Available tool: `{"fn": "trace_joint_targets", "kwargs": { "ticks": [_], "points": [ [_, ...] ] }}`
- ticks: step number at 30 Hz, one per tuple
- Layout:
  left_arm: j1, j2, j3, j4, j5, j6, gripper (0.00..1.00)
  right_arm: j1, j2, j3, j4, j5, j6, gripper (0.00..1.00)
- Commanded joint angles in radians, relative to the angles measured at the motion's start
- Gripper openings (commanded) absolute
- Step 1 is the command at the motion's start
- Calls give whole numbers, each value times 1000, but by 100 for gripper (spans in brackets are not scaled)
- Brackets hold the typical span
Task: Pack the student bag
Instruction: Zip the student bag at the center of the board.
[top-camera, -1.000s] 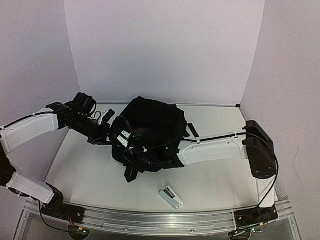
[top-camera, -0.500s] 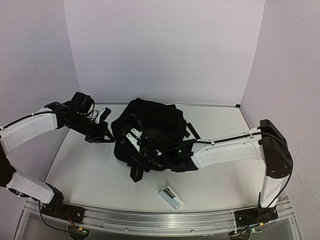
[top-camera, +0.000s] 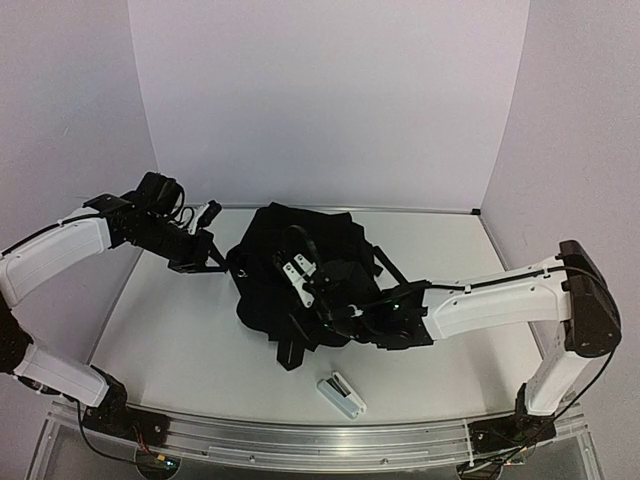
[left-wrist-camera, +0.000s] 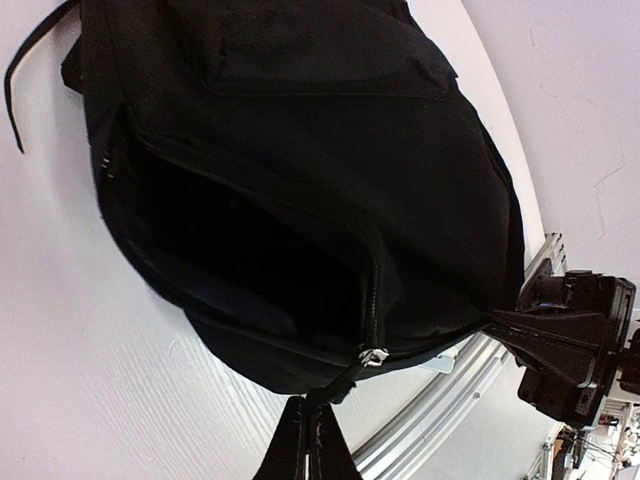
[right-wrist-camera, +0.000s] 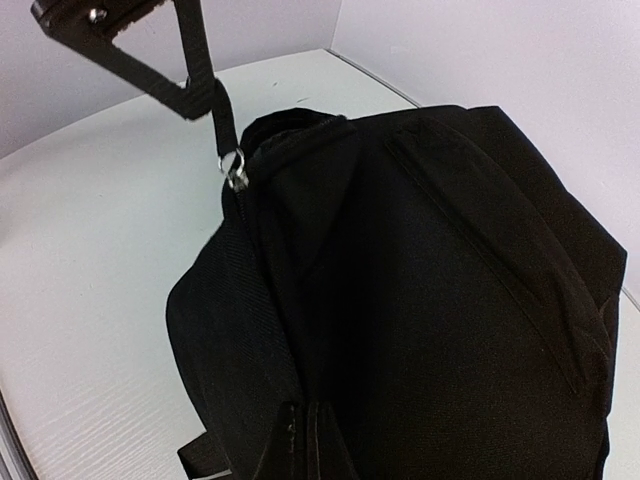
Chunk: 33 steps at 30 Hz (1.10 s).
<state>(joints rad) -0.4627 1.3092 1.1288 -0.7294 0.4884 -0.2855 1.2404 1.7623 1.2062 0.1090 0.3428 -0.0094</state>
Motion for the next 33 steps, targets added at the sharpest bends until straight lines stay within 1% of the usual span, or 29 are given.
{"fn": "trace_joint_targets", "kwargs": {
  "ticks": [1, 10, 14, 19, 22, 23, 25, 26, 27, 30, 33],
  "points": [
    [55, -2, 88, 44, -83, 39, 0, 7, -101, -53, -71, 91, 72, 0],
    [88, 71, 75, 105, -33, 49, 0, 7, -186, -142, -95, 132, 141, 0],
    [101, 99, 56, 148, -33, 44, 0, 7, -246, -189, -107, 140, 184, 0],
    [115, 118, 36, 198, -59, 28, 0, 7, -297, -230, -155, 114, 225, 0],
    [116, 125, 24, 232, 88, 42, 0, 7, -299, -223, -167, 85, 237, 1],
    [115, 128, 17, 246, 164, 48, 0, 7, -295, -213, -169, 71, 240, 5],
    [113, 132, 3, 259, 295, 52, 0, 7, -280, -175, -172, 34, 245, 27],
    [113, 132, -3, 262, 345, 52, 0, 7, -271, -152, -172, 9, 247, 39],
    [113, 127, -14, 264, 366, 51, 0, 7, -255, -122, -172, -6, 252, 52],
    [113, 105, -37, 259, 388, 46, 0, 7, -200, -20, -172, -32, 272, 69],
    [113, 88, -46, 242, 380, 27, 0, 8, -124, 74, -172, -22, 286, 81]
  ]
}}
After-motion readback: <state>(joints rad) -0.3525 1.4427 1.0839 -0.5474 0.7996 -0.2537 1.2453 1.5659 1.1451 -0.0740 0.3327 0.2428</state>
